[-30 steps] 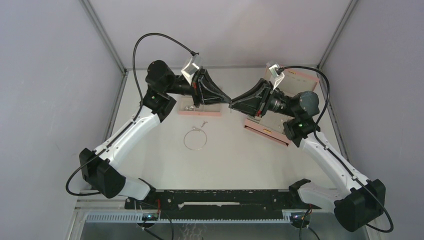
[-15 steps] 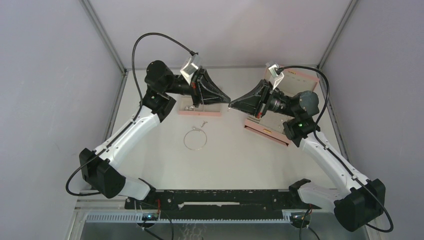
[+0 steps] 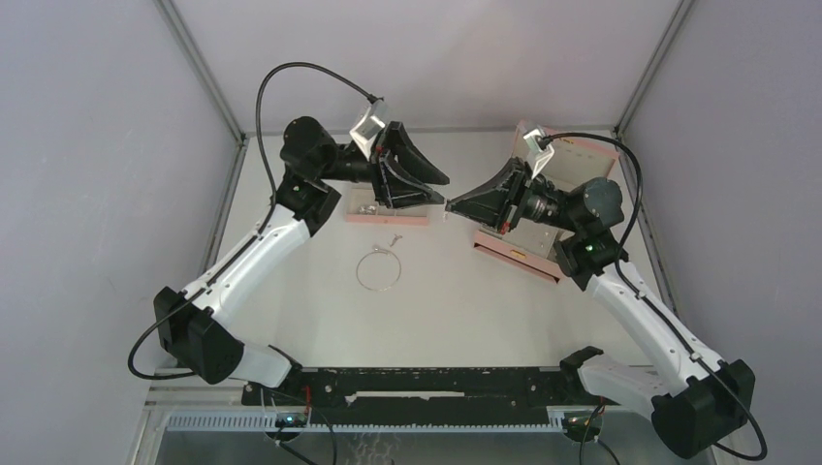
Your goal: Organize the mixed jewelry
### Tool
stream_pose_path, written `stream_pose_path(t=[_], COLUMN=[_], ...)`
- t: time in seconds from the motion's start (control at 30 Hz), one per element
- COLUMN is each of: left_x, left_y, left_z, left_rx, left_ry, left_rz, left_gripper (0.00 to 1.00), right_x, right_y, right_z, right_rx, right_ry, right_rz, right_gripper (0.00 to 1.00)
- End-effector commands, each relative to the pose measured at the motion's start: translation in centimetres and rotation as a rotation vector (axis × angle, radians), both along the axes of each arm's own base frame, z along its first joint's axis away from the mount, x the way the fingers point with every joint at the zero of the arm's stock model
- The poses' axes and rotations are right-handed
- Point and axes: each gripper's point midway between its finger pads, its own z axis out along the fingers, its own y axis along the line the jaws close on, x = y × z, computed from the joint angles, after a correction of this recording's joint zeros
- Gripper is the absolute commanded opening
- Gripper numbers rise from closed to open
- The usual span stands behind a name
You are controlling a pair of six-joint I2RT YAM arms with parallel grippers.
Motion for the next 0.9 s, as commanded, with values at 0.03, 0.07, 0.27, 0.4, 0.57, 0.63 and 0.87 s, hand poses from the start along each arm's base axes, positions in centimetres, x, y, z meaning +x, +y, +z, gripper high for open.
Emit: stream_pose_path(t=[0.03,0.07,0.27,0.4,0.57,0.63,0.87], left_x=[0.7,0.7,1.1,2.3,5.0,5.6,6.7], left_y=[0.4,0.4,1.0,2.0,3.4,3.8,5.0], left_z=[0.8,0.8,0.9,0.8,-0.4,-1.1,-3.9], left_rx=[-0.027,-0.027,-0.03,-0.039,-0.018,-0.005,0.05], left_ry=[0.006,0.007,0.015,0.034,0.1,0.112,0.121], left_rz=[0.049,0.051,0.078,0.152,0.322,0.384,0.532], left_gripper=[0.58,0.62,0.71,0.71,0.73,0.73,0.71], right_x=[-0.2,-0.2,1.3,3.4,6.1,6.7,7.8], right_y=[-0.8,-1.0,-3.1,-5.7,-10.5,-12.1,-15.4], right_z=[1.0,0.9,0.0,-2.1,-7.0,-9.4,-14.5], right_rx=[-0.026,-0.032,-0.069,-0.127,-0.308,-0.414,-0.644], right_ry=[-0.062,-0.058,-0.019,0.091,0.281,0.362,0.504], right_rz=[-0.061,-0.07,-0.171,-0.316,-0.613,-0.697,-0.773], right_gripper=[0.0,0.0,0.0,0.0,0.0,0.0,0.0])
